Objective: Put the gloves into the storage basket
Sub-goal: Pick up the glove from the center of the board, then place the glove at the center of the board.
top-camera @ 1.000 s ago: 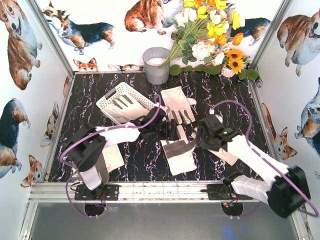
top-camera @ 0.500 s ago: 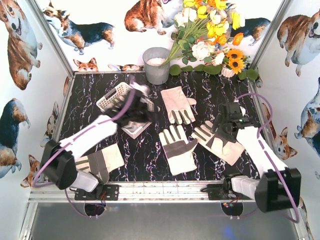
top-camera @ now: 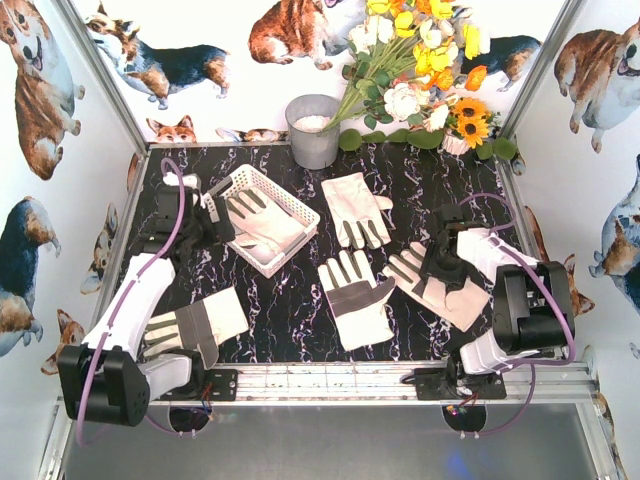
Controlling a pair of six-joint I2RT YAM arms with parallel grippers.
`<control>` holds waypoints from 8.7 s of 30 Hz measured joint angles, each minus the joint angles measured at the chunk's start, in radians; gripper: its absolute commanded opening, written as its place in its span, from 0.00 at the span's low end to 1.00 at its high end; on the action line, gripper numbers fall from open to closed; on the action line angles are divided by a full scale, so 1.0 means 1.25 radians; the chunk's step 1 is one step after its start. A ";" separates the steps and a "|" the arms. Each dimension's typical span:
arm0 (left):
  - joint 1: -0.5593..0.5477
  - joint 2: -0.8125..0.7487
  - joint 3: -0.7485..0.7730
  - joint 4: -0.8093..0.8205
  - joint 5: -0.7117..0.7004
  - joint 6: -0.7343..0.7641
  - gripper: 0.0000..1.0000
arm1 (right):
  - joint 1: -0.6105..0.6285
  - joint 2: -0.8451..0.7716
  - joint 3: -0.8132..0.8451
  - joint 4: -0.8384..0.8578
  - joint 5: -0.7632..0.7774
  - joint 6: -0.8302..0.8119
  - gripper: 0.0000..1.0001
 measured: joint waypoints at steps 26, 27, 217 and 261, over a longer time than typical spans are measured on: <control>-0.083 -0.072 -0.069 0.063 0.130 -0.124 0.85 | 0.014 -0.325 0.168 -0.112 -0.044 0.027 0.00; -0.118 -0.074 -0.069 0.079 0.134 -0.161 0.85 | 0.027 -0.346 0.170 -0.107 -0.047 0.035 0.00; -0.347 0.106 -0.351 -0.020 0.356 -0.342 0.00 | 0.576 -0.018 0.144 0.066 -0.132 0.054 0.68; -0.341 -0.021 -0.351 -0.097 0.194 -0.366 0.00 | 0.188 -0.034 -0.085 0.202 -0.329 0.079 0.00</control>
